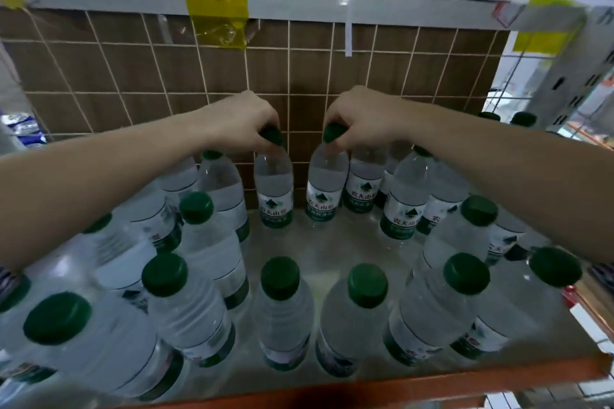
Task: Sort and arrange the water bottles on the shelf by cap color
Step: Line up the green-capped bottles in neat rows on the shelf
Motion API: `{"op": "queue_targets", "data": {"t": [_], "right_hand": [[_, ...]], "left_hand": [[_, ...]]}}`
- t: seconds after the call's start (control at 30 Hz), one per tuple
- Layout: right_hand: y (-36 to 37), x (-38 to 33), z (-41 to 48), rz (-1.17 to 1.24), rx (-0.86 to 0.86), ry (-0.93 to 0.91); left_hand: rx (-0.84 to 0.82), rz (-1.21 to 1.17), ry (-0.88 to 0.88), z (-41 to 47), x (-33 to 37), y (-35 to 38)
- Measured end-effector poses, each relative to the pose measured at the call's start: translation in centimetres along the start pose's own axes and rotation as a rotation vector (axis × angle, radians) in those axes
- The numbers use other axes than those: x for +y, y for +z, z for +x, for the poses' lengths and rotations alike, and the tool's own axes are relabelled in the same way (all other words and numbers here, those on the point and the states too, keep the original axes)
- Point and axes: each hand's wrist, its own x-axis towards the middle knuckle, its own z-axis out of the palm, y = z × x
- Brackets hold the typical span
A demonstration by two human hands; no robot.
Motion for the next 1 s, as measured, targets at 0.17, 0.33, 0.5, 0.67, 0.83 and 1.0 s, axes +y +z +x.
{"op": "queue_targets", "data": {"t": [0.17, 0.33, 0.5, 0.67, 0.83, 1.0], "right_hand": [[-0.3, 1.3, 2.2, -0.013, -0.004, 0.025], [-0.4, 2.4, 2.8, -0.011, -0.01, 0.022], [0.2, 3.1, 2.7, 0.0, -0.001, 0.042], [1.5, 3.4, 2.5, 0.055, 0.024, 0.053], [1.5, 3.1, 1.6, 0.02, 0.06, 0.051], [-0.3, 1.2, -1.6, 0.1, 0.2, -0.034]], "left_hand": [[0.034, -0.003, -0.021, 2.0, -1.0, 0.4], [0.085, -0.104, -0.041, 3.2, -0.4, 1.2], [0.172, -0.154, -0.024, 4.4, 0.6, 2.2], [0.178, -0.181, -0.069, 4.0, 0.3, 3.4], [0.067, -0.168, -0.088, 3.5, 0.4, 2.3], [0.003, -0.141, -0.051, 0.0, 0.1, -0.2]]}}
